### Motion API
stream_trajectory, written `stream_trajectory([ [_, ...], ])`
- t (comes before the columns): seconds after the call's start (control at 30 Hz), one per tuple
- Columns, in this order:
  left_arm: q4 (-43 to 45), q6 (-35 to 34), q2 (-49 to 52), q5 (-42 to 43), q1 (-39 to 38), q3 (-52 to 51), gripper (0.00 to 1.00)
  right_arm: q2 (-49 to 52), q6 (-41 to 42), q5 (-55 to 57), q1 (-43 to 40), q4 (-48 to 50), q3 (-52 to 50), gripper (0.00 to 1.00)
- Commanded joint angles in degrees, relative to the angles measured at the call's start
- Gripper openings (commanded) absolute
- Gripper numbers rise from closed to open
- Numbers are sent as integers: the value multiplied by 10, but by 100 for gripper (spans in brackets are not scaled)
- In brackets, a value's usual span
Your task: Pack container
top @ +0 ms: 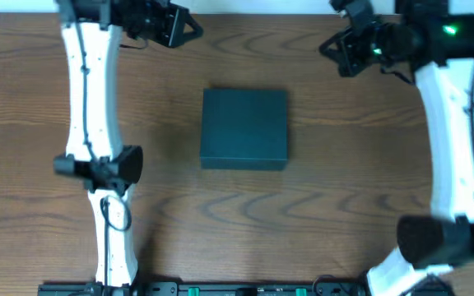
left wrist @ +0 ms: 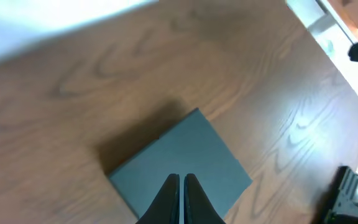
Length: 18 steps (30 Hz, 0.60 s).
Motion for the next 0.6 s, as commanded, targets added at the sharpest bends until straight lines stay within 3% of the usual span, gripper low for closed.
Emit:
stream_trajectory([
  [0.0, -16, 10, -61, -38, 2, 15, 6, -37, -28, 52, 4, 13, 9, 2],
  [0.13, 123, -23, -99, -35, -5, 15, 6, -59, -33, 52, 4, 123, 9, 7],
  [0.27, 251, -82, -113, -67, -20, 15, 6, -61, -29, 52, 4, 226, 9, 2],
  [0.43, 176, -84, -150, -115, -22, -14, 6, -79, -29, 51, 4, 194, -4, 1],
  [0.57, 165, -67, -249, -181, -21, -151, 6, -176, -37, 52, -2, 214, -101, 2],
])
